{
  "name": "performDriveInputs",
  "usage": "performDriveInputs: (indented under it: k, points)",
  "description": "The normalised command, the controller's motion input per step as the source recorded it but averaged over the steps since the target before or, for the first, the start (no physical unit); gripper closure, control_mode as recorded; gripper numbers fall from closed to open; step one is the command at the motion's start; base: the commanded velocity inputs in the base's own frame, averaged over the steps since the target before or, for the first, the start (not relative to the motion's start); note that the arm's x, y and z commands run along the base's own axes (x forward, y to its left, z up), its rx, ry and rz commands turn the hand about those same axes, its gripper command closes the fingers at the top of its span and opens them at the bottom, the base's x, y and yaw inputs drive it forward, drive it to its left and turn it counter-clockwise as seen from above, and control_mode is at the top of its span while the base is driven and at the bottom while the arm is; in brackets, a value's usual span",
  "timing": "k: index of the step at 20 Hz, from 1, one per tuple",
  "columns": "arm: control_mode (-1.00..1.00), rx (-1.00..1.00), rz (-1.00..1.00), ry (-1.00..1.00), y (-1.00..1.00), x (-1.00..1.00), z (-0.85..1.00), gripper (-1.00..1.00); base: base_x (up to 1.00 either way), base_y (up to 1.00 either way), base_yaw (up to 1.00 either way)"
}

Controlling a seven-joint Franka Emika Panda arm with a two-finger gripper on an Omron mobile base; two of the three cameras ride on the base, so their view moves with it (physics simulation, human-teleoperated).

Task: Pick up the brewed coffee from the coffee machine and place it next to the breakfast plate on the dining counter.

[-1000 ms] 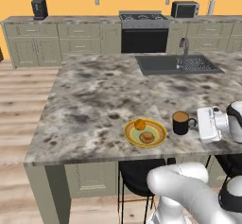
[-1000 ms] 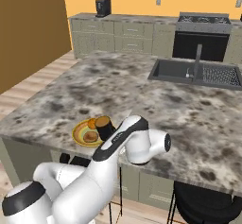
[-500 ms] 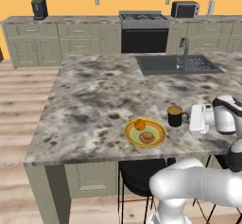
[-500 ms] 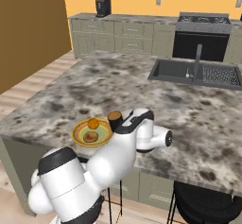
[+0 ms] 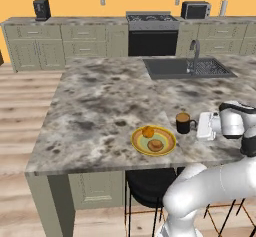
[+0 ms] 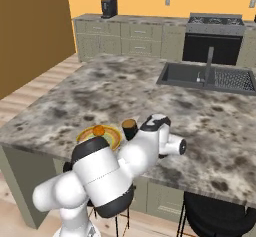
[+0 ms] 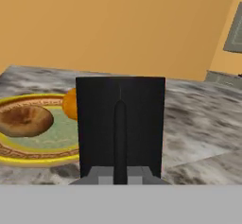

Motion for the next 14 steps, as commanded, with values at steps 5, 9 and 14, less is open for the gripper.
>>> performDriveInputs:
  k: [5, 9, 14]
  points:
    - [-1.00, 0.00, 0.00, 0.00, -0.06, 0.54, -0.47, 1.00, 0.00, 0.00, 0.00]
    - [-1.00, 0.00, 0.00, 0.00, -0.24, 0.54, -0.42, 1.00, 0.00, 0.00, 0.00]
    - [-1.00, 0.00, 0.00, 0.00, -0.10, 0.47, -0.44, 1.00, 0.00, 0.00, 0.00]
